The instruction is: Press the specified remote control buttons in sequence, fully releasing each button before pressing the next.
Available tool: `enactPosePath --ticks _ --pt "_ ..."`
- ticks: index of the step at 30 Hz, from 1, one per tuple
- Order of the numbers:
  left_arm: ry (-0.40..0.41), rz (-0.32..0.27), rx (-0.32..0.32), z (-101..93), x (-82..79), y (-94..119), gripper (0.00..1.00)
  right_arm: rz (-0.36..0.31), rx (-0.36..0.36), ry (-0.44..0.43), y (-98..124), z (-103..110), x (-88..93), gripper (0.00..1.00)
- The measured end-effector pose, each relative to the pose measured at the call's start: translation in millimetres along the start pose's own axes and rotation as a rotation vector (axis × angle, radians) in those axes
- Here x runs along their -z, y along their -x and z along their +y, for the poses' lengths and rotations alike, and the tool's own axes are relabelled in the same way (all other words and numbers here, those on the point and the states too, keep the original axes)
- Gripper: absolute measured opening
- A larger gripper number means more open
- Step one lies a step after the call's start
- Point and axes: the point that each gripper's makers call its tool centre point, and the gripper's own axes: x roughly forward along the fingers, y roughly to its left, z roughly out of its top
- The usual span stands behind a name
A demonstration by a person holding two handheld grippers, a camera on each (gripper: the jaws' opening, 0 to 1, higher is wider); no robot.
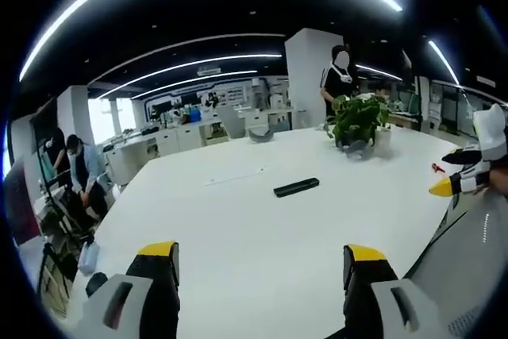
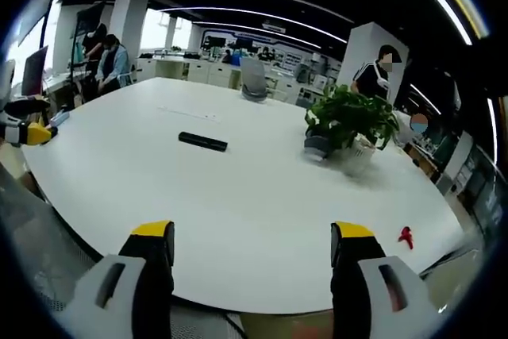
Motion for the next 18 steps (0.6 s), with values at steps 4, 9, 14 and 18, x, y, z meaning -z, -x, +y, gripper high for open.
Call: enactPosePath --ticks 4,9,14,18 --pt "0.015 -0.01 0.009 0.5 -1.4 0.4 0.88 0.003 0.008 0.001 -0.5 -1.8 0.8 0.83" --pt "0.018 -0.03 0.007 0.7 -5.0 1.8 0.88 0.004 0.027 0.0 -0.6 -5.6 1.3 0.82" --pt "-0.01 -0.021 -0.005 0.7 -4.2 1.2 0.88 0.012 0.014 0.002 -1.0 -3.4 2.8 0.82" --pt "0.014 -0.032 0.008 -0.1 -6.2 1.0 0.88 0.056 -0.001 0.001 -3.3 -1.0 10.4 0.8"
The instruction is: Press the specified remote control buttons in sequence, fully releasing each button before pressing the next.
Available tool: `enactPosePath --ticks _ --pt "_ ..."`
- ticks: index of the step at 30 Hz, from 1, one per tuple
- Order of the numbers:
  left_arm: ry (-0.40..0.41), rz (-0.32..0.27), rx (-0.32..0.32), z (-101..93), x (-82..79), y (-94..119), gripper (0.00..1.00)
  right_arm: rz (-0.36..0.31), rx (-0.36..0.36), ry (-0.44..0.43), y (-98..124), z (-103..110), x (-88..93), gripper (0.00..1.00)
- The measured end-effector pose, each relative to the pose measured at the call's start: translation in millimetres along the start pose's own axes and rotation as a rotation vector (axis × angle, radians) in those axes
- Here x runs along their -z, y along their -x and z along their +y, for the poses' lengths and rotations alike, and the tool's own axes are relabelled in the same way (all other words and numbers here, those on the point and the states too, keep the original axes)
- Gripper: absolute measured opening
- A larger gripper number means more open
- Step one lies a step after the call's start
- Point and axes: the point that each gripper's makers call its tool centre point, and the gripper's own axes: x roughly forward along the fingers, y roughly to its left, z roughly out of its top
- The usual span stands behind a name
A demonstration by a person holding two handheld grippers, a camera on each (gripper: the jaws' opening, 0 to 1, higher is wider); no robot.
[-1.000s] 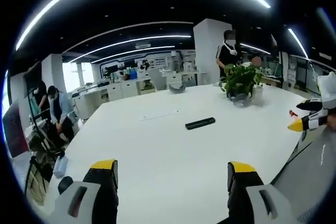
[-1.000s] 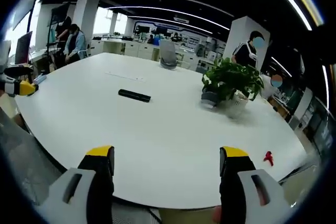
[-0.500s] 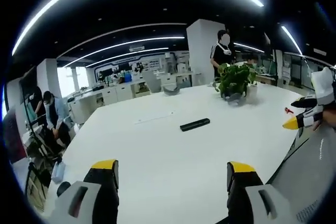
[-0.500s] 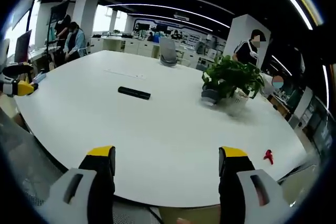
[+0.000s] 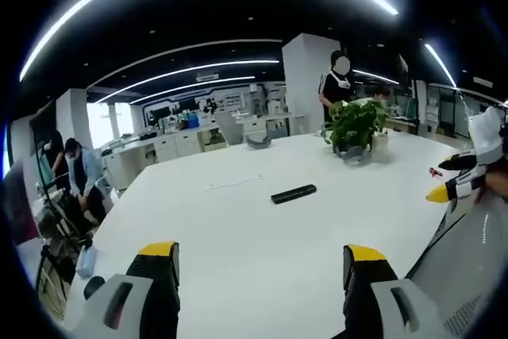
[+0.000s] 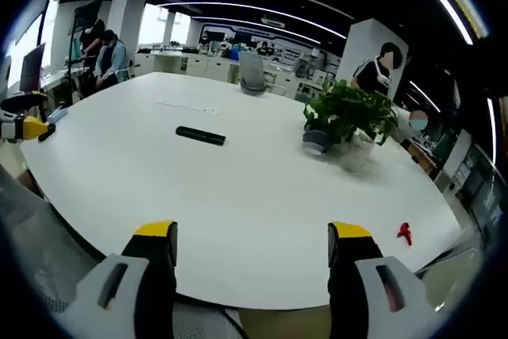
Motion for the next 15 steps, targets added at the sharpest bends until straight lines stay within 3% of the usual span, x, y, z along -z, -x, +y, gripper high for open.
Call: enactPosePath --ticks 3,8,15 --pt "-0.012 0.006 -0.017 2.8 0.6 0.1 0.88 -0.03 -0.011 -0.003 3.0 1.9 -5.0 0.78" --pt "-0.013 0.018 -0.016 2.4 2.4 -0.1 0.87 -0.023 -0.007 -0.011 2.2 0.3 -3.5 0.78" --pt "-0.037 0.018 0.06 -15.3 1.5 0.6 0.86 -0.011 0.014 -0.027 2.4 -4.3 -1.0 0.77"
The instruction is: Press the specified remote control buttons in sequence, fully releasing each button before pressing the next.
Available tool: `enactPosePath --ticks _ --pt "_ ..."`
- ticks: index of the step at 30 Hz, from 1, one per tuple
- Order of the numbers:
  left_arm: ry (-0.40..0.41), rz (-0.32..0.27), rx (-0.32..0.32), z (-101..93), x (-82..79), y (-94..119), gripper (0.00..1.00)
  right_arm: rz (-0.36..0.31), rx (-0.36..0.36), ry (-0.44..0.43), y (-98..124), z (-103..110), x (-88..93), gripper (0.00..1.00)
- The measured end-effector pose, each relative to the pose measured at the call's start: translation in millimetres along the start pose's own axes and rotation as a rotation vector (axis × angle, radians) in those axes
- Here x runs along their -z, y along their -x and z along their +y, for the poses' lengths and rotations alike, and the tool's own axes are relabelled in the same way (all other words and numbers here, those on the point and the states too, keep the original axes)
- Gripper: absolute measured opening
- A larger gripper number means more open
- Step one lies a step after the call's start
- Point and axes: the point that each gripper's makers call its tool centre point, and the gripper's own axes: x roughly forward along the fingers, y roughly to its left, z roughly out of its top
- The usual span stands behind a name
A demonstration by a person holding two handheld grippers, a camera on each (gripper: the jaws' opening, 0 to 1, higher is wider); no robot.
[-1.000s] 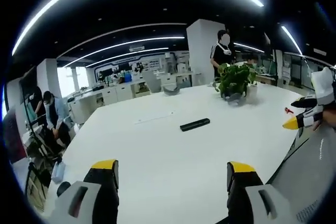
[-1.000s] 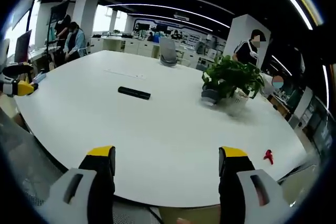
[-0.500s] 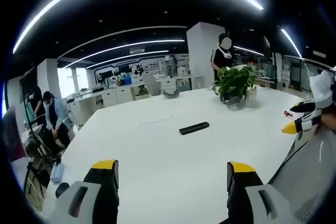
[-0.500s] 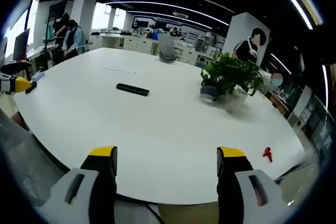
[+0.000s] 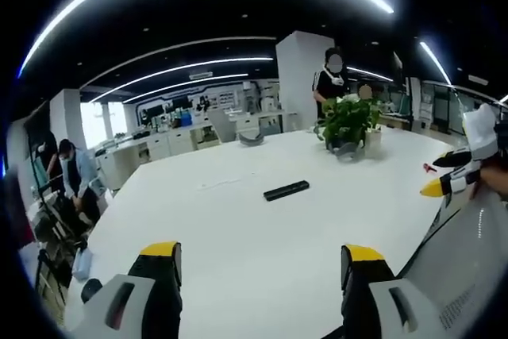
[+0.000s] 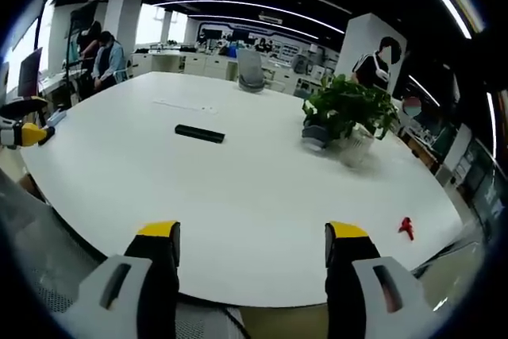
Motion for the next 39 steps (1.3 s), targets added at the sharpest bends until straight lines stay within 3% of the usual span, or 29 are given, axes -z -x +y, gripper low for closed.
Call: enactPosePath --ticks 4,13,21,24,30,36,39 --pt "-0.054 -0.004 0.01 -5.8 -1.1 0.9 0.87 -0.002 0.001 -0.006 0.4 -0.4 -0.4 0.75" --pt "-0.044 0.004 0.049 -9.8 -1.4 -2.2 0.86 0.001 0.002 -0.013 0.1 -1.3 -0.4 0.71" --pt "-0.035 0.023 0.071 -10.3 -4.4 -6.8 0.86 -0.036 -0.008 -0.03 2.5 -1.6 -7.0 0.63" --pt "-0.079 0.037 0.085 -6.7 -11.7 -12.7 0.85 -0.018 -0.015 -0.024 0.6 -0.2 -4.1 0.64" --pt "-0.122 0.06 0.161 -2.7 -33.4 -38.1 0.82 -0.009 -0.004 -0.04 -0.6 -3.3 -2.9 0.64" --pt "-0.172 0.067 0.238 -2.8 -59.1 -77.8 0.78 -0.003 -0.009 -0.046 -1.7 -3.1 -1.7 0.62" --pt "-0.2 0.066 0.245 -2.5 -68.3 -92.1 0.74 0.0 -0.007 -0.049 -1.9 -3.7 -1.2 0.61"
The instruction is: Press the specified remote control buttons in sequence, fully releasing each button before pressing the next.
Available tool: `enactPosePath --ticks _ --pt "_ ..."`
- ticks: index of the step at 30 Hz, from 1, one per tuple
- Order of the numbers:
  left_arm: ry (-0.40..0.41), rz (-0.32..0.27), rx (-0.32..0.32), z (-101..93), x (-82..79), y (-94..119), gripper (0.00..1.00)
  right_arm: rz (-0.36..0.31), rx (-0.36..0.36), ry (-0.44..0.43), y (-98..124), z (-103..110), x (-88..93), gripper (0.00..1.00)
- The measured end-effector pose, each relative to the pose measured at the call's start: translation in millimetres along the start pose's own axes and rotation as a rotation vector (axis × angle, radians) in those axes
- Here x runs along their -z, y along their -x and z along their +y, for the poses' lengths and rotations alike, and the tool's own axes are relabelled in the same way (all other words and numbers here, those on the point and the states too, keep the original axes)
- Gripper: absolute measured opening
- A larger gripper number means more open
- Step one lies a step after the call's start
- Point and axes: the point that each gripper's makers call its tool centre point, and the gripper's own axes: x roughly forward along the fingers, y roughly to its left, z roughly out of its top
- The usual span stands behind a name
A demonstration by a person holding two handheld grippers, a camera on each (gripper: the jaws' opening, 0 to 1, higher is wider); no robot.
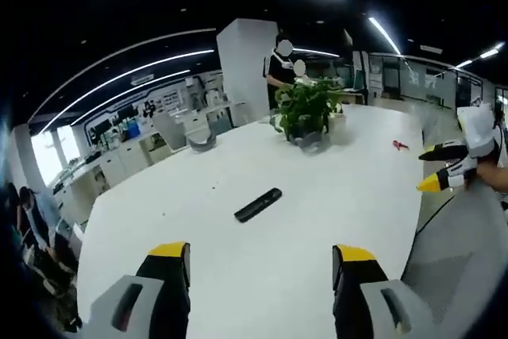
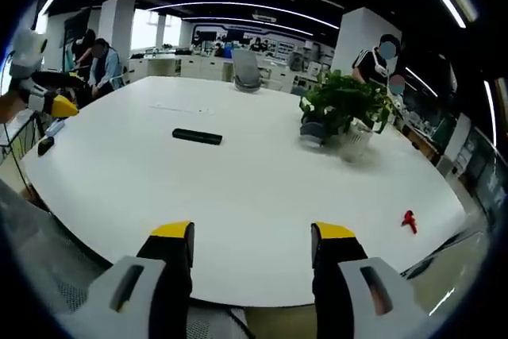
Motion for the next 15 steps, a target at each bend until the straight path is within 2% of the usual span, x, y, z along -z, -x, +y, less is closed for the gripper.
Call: enactPosePath --ticks 7,11,15 --pt "-0.065 0.015 0.054 4.4 -18.5 -33.7 0.73 0.013 -0.014 0.007 -1.3 2.1 2.6 0.59" --pt "-0.106 0.053 0.091 7.0 -22.3 -54.9 0.72 0.022 -0.02 0.01 -1.9 3.4 4.2 0.58" --pt "-0.123 0.074 0.127 10.7 -26.3 -75.1 0.63 0.02 -0.021 0.002 -1.7 3.1 3.8 0.57"
